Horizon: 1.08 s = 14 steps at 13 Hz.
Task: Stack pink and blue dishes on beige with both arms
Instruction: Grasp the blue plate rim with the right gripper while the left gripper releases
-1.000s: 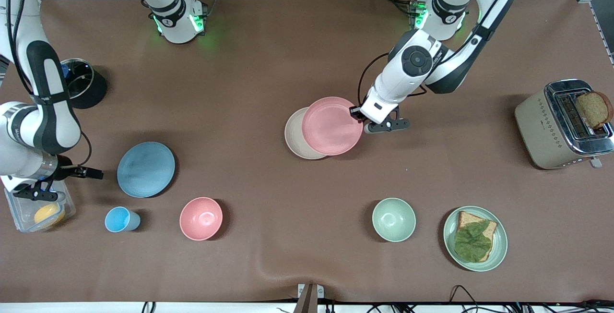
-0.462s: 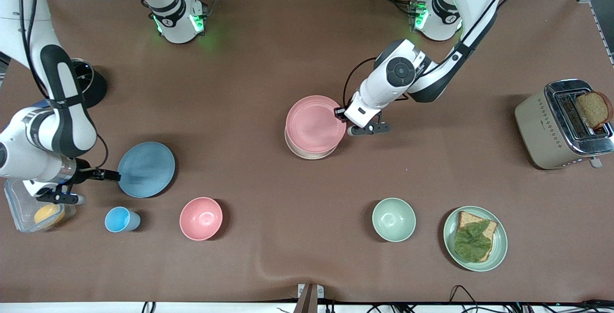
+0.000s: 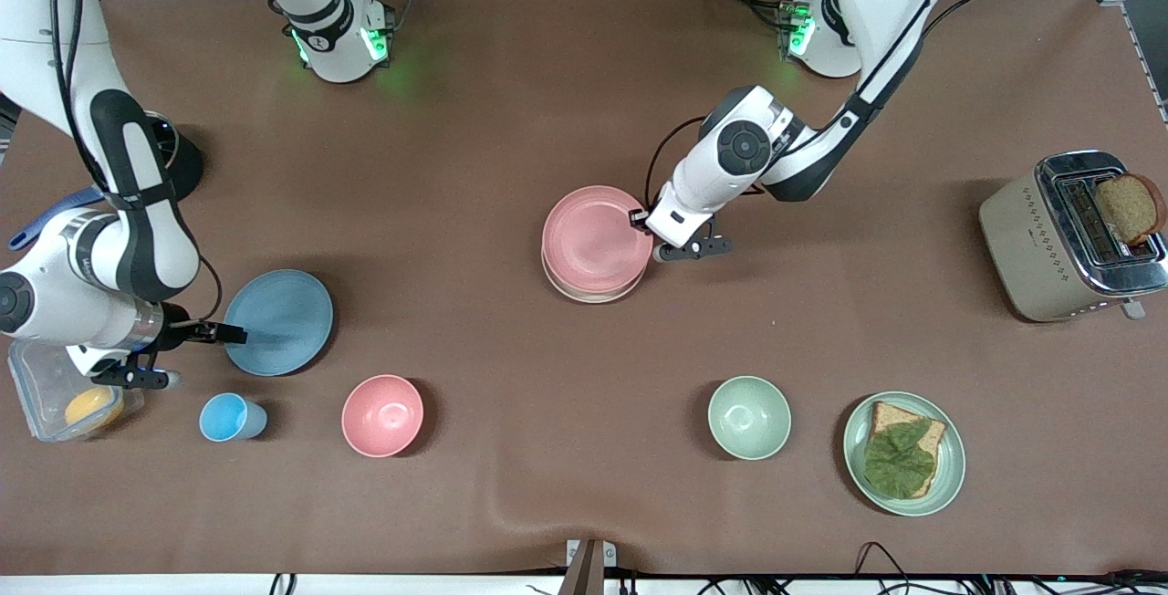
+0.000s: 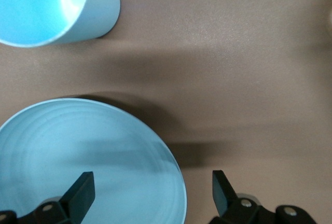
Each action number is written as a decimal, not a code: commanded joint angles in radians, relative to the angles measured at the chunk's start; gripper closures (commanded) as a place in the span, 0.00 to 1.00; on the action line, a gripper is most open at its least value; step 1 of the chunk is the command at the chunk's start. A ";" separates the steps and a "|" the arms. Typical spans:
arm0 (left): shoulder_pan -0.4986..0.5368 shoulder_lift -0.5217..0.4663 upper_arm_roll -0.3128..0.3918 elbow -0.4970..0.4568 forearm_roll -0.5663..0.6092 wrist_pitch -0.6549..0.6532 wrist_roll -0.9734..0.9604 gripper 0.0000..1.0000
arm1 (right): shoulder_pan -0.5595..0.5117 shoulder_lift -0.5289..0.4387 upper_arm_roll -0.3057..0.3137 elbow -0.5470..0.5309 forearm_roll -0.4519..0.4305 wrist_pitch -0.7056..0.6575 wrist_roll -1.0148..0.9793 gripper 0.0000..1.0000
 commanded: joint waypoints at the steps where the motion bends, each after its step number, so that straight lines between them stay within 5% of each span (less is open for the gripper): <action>1: -0.024 0.023 0.014 0.019 0.025 0.012 -0.033 1.00 | -0.002 0.005 0.002 -0.003 0.018 0.004 -0.008 0.00; 8: -0.078 0.045 0.066 0.035 0.039 0.040 -0.034 1.00 | -0.002 0.017 0.000 -0.003 0.018 0.009 -0.008 0.00; 9: -0.077 0.048 0.066 0.038 0.039 0.040 -0.036 0.93 | -0.002 0.019 0.002 -0.003 0.018 0.009 -0.008 0.00; 10: -0.073 0.048 0.066 0.043 0.039 0.040 -0.045 0.36 | -0.002 0.022 0.000 -0.003 0.018 0.009 -0.008 0.00; 11: -0.076 0.045 0.072 0.049 0.050 0.037 -0.048 0.00 | -0.002 0.023 0.002 -0.003 0.018 0.009 -0.008 0.00; 14: -0.060 0.011 0.077 0.098 0.064 -0.026 -0.044 0.00 | -0.003 0.032 0.002 -0.003 0.028 0.010 -0.008 0.00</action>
